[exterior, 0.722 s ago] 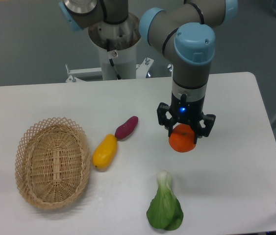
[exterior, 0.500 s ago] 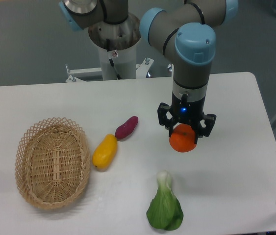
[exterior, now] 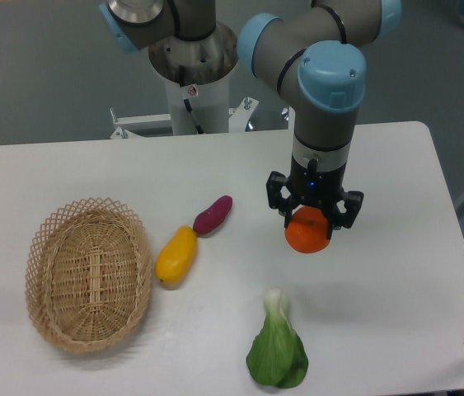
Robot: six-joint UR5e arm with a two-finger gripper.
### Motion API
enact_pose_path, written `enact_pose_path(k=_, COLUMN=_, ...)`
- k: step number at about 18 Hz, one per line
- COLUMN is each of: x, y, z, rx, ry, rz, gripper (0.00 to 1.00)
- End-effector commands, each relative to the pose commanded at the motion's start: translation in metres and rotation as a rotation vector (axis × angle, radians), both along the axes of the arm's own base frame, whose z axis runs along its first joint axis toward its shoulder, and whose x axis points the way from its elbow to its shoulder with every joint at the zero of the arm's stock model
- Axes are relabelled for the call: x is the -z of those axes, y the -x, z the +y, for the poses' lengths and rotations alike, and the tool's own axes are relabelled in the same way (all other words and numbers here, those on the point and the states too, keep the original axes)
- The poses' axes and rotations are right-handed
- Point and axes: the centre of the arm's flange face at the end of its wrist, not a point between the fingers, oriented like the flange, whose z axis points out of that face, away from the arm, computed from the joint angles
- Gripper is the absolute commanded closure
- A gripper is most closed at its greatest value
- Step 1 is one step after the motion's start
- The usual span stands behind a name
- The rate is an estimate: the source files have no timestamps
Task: Place the orange on the table
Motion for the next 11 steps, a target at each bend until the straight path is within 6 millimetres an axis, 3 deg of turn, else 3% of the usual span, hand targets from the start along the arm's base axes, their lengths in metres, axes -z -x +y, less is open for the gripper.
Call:
enact_pose_path(k=6, x=0.039, y=-0.007, z=-0.001, rx=0.073, ry=0.051, rz=-0.01, gripper=0.48)
enact_pose_path(k=11, x=0.107, y=-0.012, z=-0.008, rx=0.059, ry=0.056, rz=0.017, gripper=0.49)
